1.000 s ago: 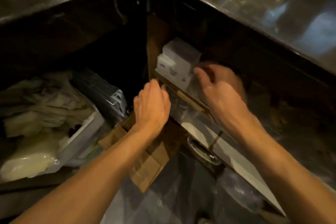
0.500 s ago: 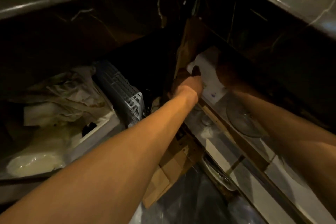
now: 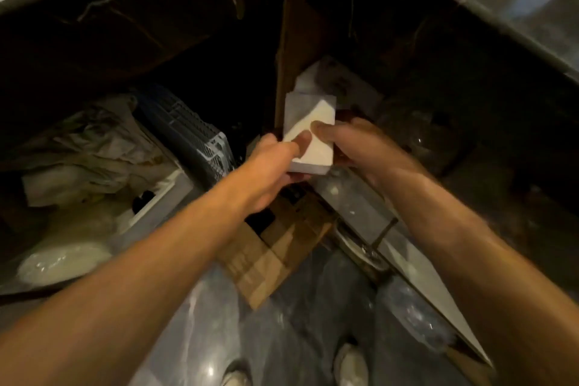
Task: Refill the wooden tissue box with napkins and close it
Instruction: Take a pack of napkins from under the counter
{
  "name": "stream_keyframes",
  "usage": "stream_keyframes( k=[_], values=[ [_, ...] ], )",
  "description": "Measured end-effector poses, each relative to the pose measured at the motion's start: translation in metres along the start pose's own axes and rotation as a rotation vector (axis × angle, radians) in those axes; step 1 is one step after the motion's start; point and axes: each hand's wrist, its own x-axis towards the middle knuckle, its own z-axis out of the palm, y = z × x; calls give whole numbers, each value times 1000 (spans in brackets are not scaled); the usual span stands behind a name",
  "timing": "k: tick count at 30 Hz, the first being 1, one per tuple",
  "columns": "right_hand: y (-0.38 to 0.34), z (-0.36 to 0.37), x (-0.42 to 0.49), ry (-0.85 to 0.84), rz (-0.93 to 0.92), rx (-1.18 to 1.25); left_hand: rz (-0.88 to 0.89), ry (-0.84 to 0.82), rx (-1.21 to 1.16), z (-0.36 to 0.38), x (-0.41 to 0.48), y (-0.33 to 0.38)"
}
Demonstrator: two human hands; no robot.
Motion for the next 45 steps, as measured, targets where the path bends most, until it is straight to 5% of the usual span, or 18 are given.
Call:
stream_keyframes(
  k=[6,12,18,23,31,38,45],
  values=[
    [29,15,-121,-252,128,369,-39,-281,498,-65,-95,-3],
    [24,12,-269,-331,196,410,-113,-453,498,-82,-225,30],
    [16,-12,-410,-121,250,586,-241,-362,64,-46,-334,26],
    [23,-26,-512,124,274,657,-323,-454,117,5,-403,12],
    [29,-65,-590,278,214,829,-215,-690,455,67,-446,50],
    [-7,-132,-567,402,64,572,4,-727,568,133,-422,105],
    [-15,-224,-525,615,-142,433,414,-837,759,242,-382,144]
  ],
)
